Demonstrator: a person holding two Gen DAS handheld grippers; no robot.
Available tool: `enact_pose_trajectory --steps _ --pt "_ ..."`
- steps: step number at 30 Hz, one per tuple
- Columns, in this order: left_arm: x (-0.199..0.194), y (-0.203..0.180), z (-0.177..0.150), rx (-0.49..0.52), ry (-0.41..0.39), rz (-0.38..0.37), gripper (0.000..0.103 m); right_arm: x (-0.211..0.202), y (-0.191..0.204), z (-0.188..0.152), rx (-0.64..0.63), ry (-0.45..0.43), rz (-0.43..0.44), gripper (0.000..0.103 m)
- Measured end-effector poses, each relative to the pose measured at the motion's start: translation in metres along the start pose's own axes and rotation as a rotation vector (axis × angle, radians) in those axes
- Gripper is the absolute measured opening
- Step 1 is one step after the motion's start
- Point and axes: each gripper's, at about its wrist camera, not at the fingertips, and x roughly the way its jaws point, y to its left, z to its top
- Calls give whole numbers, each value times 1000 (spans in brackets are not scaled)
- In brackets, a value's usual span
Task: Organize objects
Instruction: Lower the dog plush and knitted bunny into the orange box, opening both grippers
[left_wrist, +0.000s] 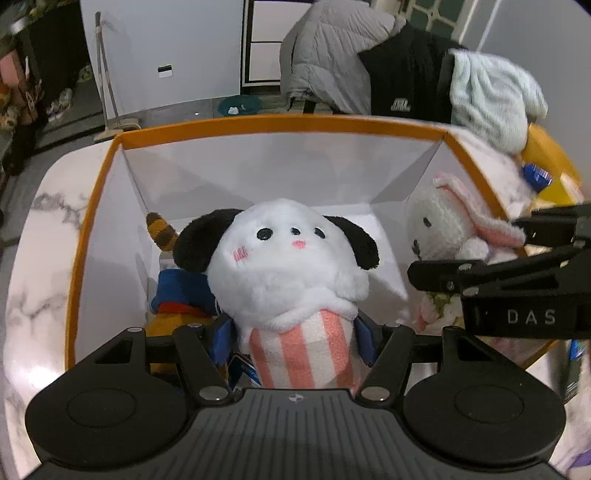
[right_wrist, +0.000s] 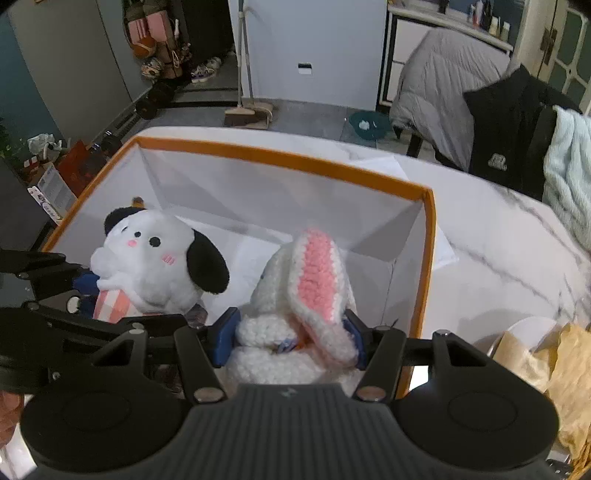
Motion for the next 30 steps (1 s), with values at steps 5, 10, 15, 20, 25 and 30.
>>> enact_pose_trajectory --steps 5,10,15,20,25,30 --pt "8 -7 -2 49 32 20 74 10 2 -3 -20 17 -20 61" --pt "12 -13 -2 78 49 38 75 12 8 -3 -32 17 -26 61" --pt "18 -15 -4 84 66 50 76 14 13 -7 -59 17 -54 62" --pt "20 -16 -9 97 64 70 79 14 17 -9 -74 20 -68 64" --pt "18 -13 -7 84 63 69 80 11 15 -9 -62 10 -55 63" --pt "13 -11 -4 66 56 70 84 7 13 -7 -48 -8 -47 63"
